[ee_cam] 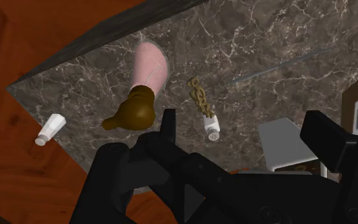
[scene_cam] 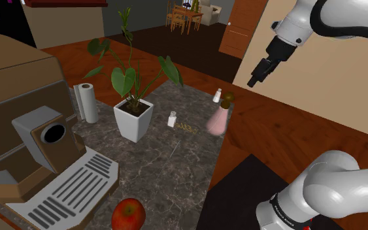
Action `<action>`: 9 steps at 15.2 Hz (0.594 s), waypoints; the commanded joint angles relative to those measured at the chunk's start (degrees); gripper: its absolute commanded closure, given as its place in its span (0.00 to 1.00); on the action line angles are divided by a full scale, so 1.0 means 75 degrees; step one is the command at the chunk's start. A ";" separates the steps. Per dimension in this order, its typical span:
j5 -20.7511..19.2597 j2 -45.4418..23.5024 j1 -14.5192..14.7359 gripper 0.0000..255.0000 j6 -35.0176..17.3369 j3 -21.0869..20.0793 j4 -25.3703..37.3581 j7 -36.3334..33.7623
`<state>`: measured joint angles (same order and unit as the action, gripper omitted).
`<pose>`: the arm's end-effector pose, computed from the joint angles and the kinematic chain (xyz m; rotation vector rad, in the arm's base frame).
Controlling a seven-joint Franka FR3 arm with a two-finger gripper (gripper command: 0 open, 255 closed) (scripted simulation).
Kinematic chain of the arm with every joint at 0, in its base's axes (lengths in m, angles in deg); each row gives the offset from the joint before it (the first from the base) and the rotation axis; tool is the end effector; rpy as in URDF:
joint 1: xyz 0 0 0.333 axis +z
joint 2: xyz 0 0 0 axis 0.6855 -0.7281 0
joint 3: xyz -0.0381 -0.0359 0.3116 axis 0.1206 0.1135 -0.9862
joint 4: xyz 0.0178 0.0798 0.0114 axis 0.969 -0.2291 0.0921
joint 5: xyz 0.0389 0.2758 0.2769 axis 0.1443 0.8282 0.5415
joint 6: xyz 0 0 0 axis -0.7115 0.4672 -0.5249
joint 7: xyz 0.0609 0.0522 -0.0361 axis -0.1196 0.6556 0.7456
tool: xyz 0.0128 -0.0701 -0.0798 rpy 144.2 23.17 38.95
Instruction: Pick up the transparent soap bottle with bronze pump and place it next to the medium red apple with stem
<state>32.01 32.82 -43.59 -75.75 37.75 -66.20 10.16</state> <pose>0.3323 -0.0327 0.6190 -3.1043 -0.1327 -0.2357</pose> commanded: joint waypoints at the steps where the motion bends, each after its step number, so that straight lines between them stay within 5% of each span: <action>1: 0.0000 0.0000 0.0000 0.00 0.0000 0.0000 0.0000 0.0000; 9: -0.0639 -0.1475 -0.0385 0.00 -0.1750 0.0157 -0.0335 -0.0115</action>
<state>27.85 23.46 -46.10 -87.06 38.77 -68.68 9.48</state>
